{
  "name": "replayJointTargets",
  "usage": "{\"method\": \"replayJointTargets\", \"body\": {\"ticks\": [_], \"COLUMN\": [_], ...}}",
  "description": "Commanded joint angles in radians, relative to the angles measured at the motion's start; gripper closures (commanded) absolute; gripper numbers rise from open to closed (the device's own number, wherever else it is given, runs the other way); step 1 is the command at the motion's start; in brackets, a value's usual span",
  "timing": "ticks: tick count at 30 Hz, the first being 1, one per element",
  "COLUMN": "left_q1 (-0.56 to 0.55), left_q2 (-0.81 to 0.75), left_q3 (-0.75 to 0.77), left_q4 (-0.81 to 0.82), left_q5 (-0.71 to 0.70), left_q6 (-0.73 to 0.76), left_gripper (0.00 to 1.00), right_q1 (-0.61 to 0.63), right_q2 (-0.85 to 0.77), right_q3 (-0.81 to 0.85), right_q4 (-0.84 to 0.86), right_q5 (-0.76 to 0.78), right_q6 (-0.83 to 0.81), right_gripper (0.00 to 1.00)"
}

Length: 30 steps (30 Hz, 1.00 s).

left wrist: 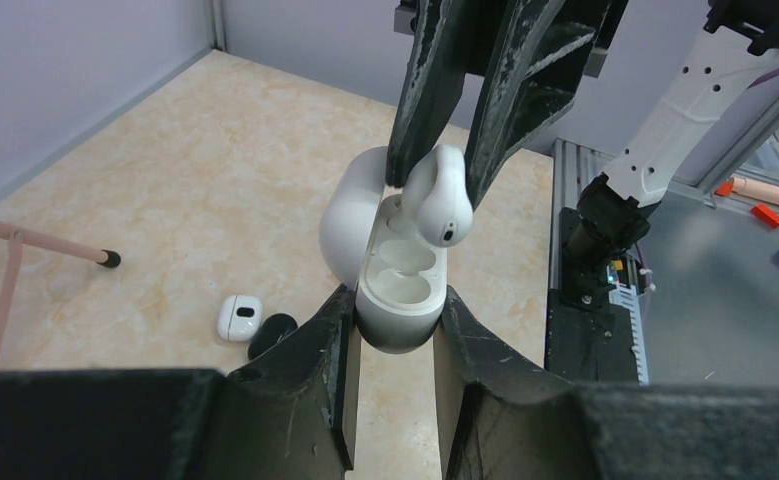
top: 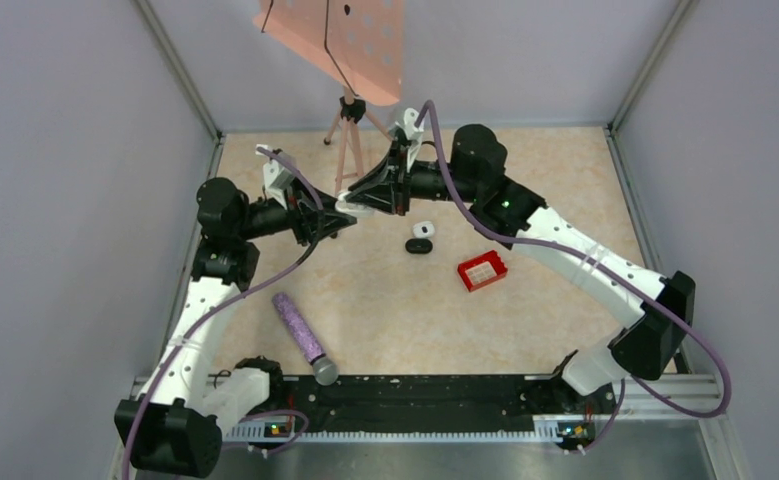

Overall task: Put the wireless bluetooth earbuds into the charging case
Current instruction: Place the earbud in the charging case.

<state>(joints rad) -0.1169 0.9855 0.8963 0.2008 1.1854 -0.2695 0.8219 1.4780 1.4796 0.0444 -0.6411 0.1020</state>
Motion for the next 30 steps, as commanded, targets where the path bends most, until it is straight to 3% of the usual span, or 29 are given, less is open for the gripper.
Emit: {"method": "replayJointTargets", "body": {"ticks": [1,30], "left_q1": [-0.002,-0.001], "left_q2": [-0.021,-0.019], "left_q3": [0.044,0.056], "left_q4": [-0.004,0.004], "left_q5": [0.002,-0.018], "left_q6": [0.024,0.019], "left_gripper": [1.0,1.0], "right_q1": [0.018,0.035], "right_q2": [0.012,0.033], "right_q3": [0.002,-0.003], "right_q4": [0.04,-0.041], "right_q5": [-0.003,0.08], "right_q6": [0.013,-0.068], "right_gripper": [1.0,1.0]}}
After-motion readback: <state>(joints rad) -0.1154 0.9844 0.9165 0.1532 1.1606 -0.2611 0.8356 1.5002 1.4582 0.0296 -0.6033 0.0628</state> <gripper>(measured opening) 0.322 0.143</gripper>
